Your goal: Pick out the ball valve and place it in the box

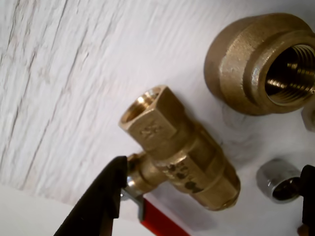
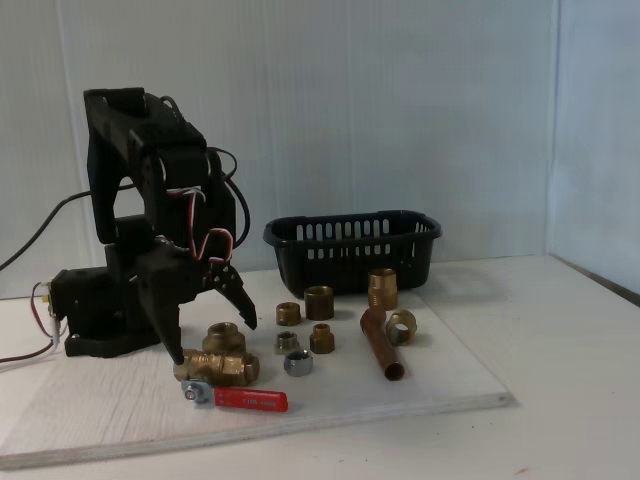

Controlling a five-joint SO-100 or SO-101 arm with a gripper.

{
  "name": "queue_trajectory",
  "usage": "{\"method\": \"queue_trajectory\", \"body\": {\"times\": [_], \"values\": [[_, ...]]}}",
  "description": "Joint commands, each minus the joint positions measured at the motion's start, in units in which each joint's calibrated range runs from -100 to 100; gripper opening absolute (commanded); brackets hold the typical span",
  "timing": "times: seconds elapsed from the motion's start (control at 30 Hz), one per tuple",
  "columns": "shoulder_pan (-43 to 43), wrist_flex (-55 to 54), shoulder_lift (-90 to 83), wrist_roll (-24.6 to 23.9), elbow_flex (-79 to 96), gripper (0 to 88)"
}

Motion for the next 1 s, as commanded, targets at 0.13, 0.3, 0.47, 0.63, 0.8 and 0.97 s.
{"method": "queue_trajectory", "body": {"times": [0.13, 0.3, 0.47, 0.63, 0.8, 0.97], "values": [[1.0, -1.4, -0.3, 0.3, 1.1, 36.6], [1.0, -6.0, -0.2, 0.3, 4.7, 36.6], [0.9, -10.0, -0.2, 0.1, 8.3, 36.6], [0.6, -9.9, -0.2, 0.0, 8.4, 36.5], [0.6, -10.0, -0.2, 0.0, 9.2, 36.4], [0.7, -14.3, -0.2, 0.0, 11.8, 36.4]]}}
